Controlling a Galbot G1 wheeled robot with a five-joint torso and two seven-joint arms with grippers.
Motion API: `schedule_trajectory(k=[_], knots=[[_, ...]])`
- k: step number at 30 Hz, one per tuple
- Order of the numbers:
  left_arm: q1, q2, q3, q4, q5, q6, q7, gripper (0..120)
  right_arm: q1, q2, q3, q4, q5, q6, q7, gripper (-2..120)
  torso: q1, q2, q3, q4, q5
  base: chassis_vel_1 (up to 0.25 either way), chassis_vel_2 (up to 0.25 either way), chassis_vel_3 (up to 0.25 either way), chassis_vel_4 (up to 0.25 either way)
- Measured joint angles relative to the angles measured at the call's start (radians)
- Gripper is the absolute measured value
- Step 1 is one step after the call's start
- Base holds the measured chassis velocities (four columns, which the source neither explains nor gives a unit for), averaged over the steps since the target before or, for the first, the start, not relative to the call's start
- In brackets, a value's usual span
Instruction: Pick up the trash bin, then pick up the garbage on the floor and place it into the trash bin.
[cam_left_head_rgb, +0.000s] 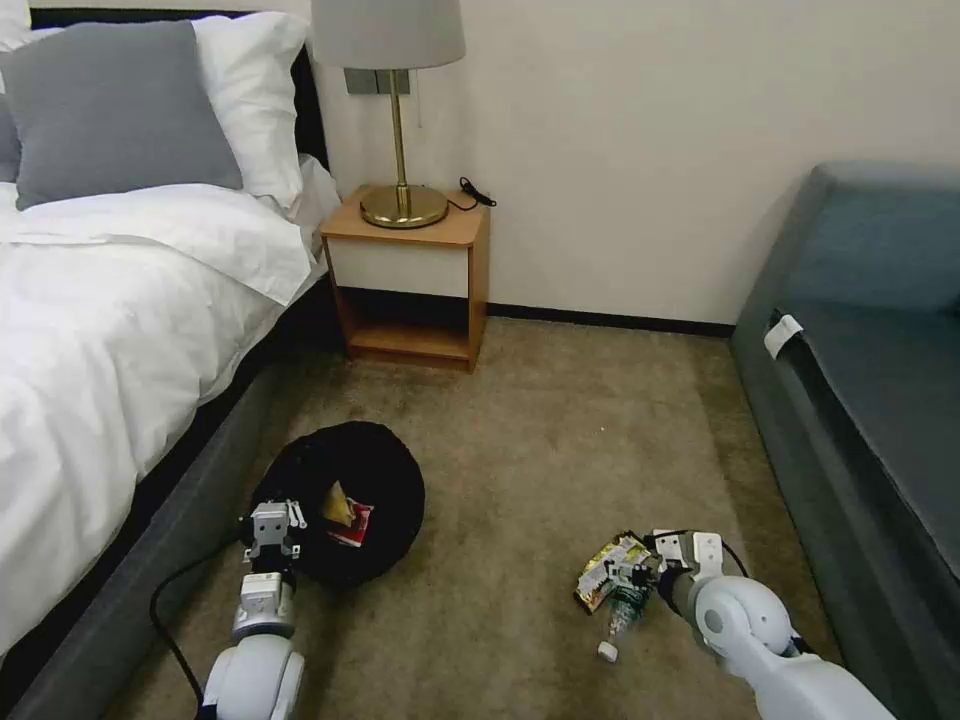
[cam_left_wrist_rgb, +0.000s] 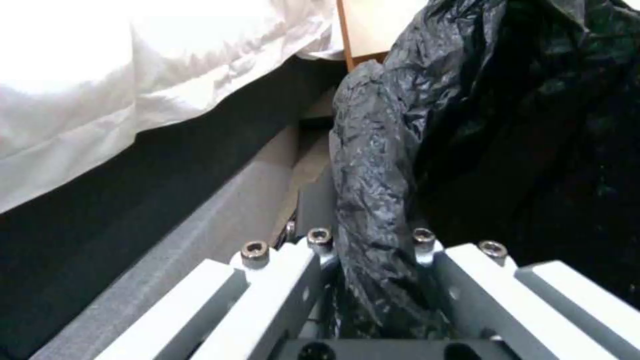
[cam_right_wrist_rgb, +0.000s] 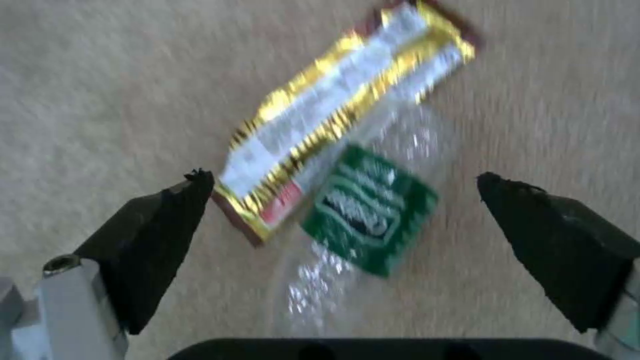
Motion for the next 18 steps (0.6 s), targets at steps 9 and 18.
schedule_trajectory(k=[9,18], knots=[[0.004,-0.003,0.015,0.000,0.012,0.000,0.000,4,-0.009,0.050,0.004,-0.045,-0.011,-0.007,0.000,100,0.000,0.000,0.000,0.0000,0.0000,0.000,0.000,0.000,0.000],[0.017,0.000,0.018,-0.009,0.016,0.000,-0.001,4,-0.009,0.092,0.010,-0.088,-0.054,0.015,-0.033,100,0.000,0.000,0.000,0.0000,0.0000,0.000,0.000,0.000,0.000]])
